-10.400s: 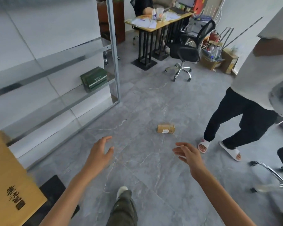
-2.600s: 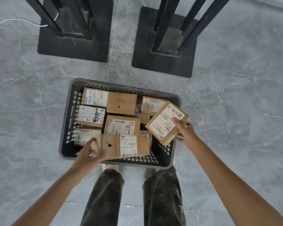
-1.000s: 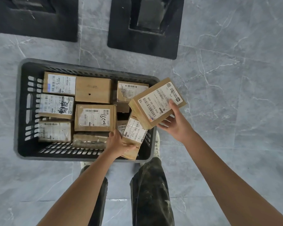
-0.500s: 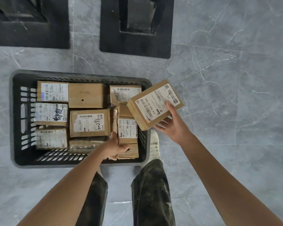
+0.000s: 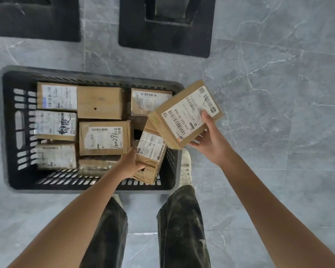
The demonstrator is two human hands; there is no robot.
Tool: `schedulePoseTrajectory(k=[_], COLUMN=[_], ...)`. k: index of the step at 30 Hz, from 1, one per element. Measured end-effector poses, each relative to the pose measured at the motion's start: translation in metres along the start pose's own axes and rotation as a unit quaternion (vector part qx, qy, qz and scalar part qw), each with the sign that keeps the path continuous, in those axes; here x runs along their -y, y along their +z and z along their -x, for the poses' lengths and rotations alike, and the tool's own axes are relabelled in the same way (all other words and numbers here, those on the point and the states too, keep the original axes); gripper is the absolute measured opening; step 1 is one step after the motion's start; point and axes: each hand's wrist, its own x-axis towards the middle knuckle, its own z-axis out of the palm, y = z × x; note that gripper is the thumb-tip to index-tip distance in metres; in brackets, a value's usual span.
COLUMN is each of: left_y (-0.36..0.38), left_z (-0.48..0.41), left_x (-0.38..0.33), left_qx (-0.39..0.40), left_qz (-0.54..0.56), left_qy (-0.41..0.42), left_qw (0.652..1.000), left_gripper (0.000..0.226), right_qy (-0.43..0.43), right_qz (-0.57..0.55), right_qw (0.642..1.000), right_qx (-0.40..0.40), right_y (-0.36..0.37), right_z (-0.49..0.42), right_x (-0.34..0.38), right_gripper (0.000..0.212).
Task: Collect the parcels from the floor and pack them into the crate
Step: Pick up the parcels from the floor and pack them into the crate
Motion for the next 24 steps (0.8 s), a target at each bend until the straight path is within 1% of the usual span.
schedulePoseTrajectory(k=[2,4,6,8,11,12,14,16,18,20,24], left_y=[0.005,0.008,0.011,0.014,0.018,0.019,0.018,0.018,0.022,0.032,0.047], left_z=[0.005,0.012,0.018,0.02,0.018,0.016,0.013,0.009,0.006,0.006,-0.006], left_x=[0.001,0.003,0.008,0.012,0.014,0.015,0.017,0.018,0.014,0.01,-0.001], left_qx=[-0.022,-0.046,-0.079,-0.106,-0.135,-0.142,-0.159,-0.175,-0.157,-0.131,-0.149], left_qz=[0.009,0.034,0.058,0.065,0.08,0.082,0.072,0.059,0.059,0.055,0.038], left_qy=[0.01,0.009,0.001,-0.001,0.003,0.005,0.003,-0.008,-0.012,-0.005,-0.001], left_qw=[1.0,0.998,0.995,0.992,0.988,0.986,0.985,0.983,0.986,0.99,0.988], left_gripper=[0.049,0.053,0.057,0.061,0.066,0.066,0.06,0.054,0.049,0.049,0.05], right_qy=[0.0,0.001,0.004,0.006,-0.008,-0.012,-0.016,-0.009,-0.008,-0.007,-0.007], right_qz=[0.032,0.069,0.094,0.085,0.051,0.035,0.006,0.005,0.031,0.044,0.017], right_qw=[0.999,0.998,0.995,0.996,0.998,0.999,0.999,0.999,0.999,0.998,0.999], right_qx=[0.006,0.012,0.021,0.004,-0.029,-0.033,-0.036,-0.035,-0.033,-0.034,-0.038], right_y=[0.007,0.02,0.036,0.053,0.067,0.069,0.069,0.067,0.064,0.064,0.069], right_z=[-0.002,-0.003,-0.004,-0.006,-0.011,-0.012,-0.013,-0.013,-0.014,-0.013,-0.015], right_x=[0.001,0.001,0.0,-0.001,0.003,0.005,0.008,0.008,0.008,0.009,0.007], right_gripper=[0.045,0.047,0.057,0.069,0.077,0.077,0.068,0.061,0.061,0.061,0.058])
